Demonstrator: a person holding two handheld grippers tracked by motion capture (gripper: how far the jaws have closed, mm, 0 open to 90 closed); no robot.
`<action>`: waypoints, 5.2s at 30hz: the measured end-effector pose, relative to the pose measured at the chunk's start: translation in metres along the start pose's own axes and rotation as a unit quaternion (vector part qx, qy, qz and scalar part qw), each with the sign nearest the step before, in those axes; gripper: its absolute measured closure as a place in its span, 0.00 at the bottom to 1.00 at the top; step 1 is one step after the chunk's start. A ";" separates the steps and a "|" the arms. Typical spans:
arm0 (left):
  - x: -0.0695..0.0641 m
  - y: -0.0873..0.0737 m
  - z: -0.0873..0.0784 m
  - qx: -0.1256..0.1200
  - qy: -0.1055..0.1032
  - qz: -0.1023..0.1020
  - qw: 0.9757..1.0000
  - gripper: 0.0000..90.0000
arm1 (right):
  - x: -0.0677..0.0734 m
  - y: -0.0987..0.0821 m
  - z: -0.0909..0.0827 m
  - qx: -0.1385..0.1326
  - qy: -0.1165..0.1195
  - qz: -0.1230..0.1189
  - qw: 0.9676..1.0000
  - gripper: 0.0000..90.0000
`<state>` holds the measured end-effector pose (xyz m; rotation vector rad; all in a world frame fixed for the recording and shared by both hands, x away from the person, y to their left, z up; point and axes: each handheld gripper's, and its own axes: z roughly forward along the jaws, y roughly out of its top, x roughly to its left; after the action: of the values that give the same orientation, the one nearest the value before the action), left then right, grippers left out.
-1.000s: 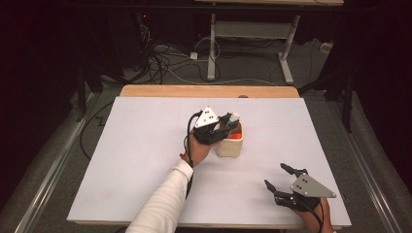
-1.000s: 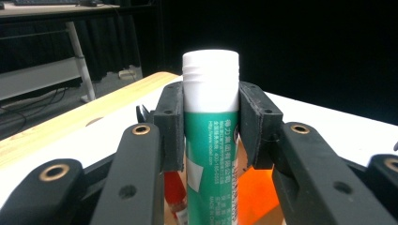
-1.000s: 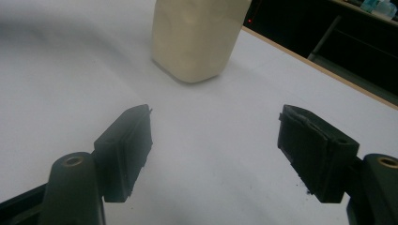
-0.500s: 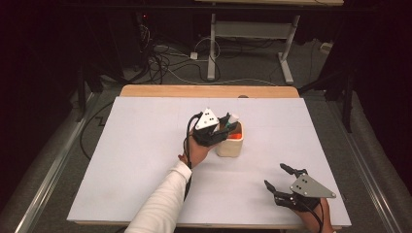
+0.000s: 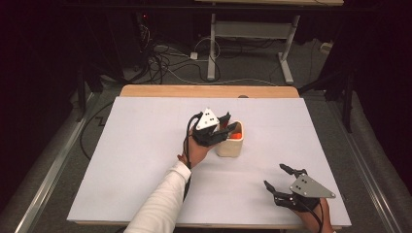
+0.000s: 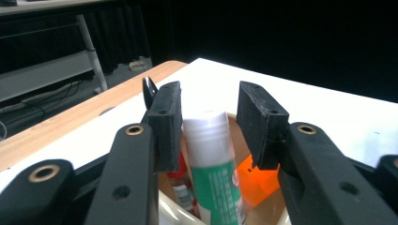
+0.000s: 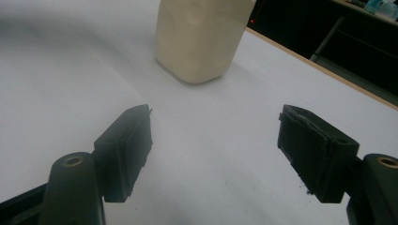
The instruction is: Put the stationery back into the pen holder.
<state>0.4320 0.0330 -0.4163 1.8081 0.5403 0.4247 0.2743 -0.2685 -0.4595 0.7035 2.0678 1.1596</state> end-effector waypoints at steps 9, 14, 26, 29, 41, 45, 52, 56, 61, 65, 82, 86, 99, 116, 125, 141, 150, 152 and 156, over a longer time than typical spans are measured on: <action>-0.001 0.003 -0.002 0.007 0.010 0.018 1.000 0.63 | 0.000 0.000 0.000 0.000 0.001 0.000 1.000 0.30; -0.002 0.005 -0.004 0.007 0.013 0.025 1.000 0.63 | 0.000 0.000 0.000 0.000 0.001 0.001 1.000 0.30; -0.001 0.010 -0.008 0.017 0.027 0.042 0.999 0.57 | 0.001 0.001 0.000 -0.001 0.001 0.000 1.000 0.30; -0.001 0.011 -0.009 0.022 0.025 0.049 0.998 0.57 | 0.001 0.001 0.000 0.001 0.002 0.000 1.000 0.30; -0.003 0.014 -0.011 0.037 0.035 0.070 0.996 0.49 | 0.002 0.001 0.001 0.000 0.004 -0.001 1.000 0.30; -0.005 0.015 -0.010 0.043 0.039 0.079 0.995 0.44 | 0.002 0.001 0.001 0.001 0.004 0.000 1.000 0.30; -0.008 0.016 -0.011 0.041 0.051 0.084 0.994 0.36 | 0.002 0.001 0.000 0.000 0.004 0.000 1.000 0.30; -0.011 0.017 -0.011 0.042 0.060 0.091 0.993 0.32 | 0.001 0.001 0.000 0.001 0.006 0.000 1.000 0.30; -0.015 0.017 -0.011 0.046 0.070 0.103 0.991 0.22 | 0.001 0.001 0.001 0.001 0.005 0.000 1.000 0.30; -0.016 0.017 -0.013 0.047 0.065 0.113 0.990 0.21 | 0.002 0.001 0.001 -0.001 0.005 0.000 1.000 0.30; -0.024 0.023 -0.026 0.064 0.074 0.156 0.983 0.21 | 0.003 0.001 0.001 -0.003 0.004 0.002 1.000 0.29; -0.026 0.023 -0.029 0.067 0.076 0.165 0.981 0.21 | 0.003 0.001 0.001 -0.004 0.004 0.002 1.000 0.29; -0.032 0.018 -0.045 0.067 0.064 0.186 0.978 0.21 | 0.004 0.001 0.004 -0.002 0.006 0.003 1.000 0.29; -0.039 0.010 -0.061 0.065 0.062 0.198 0.976 0.21 | 0.007 0.003 0.003 -0.007 0.005 0.003 1.000 0.28; -0.041 0.005 -0.067 0.066 0.060 0.198 0.976 0.21 | 0.008 0.003 0.003 -0.008 0.006 0.003 1.000 0.28; -0.041 -0.008 -0.082 0.063 0.055 0.194 0.977 0.21 | 0.008 0.002 0.005 -0.006 -0.004 0.010 1.000 0.23; -0.042 -0.017 -0.087 0.064 0.053 0.194 0.977 0.21 | 0.009 0.002 0.006 -0.004 0.000 0.007 1.000 0.22; -0.042 -0.018 -0.090 0.064 0.054 0.195 0.977 0.21 | 0.010 0.002 0.006 -0.005 0.001 0.006 1.000 0.22; -0.044 -0.020 -0.095 0.066 0.055 0.200 0.976 0.21 | 0.010 0.002 0.006 -0.007 0.002 0.002 1.000 0.22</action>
<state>0.3417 0.0882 -0.4087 2.0343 0.2799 0.7822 0.2727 -0.2567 -0.4630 0.6999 2.0605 1.1793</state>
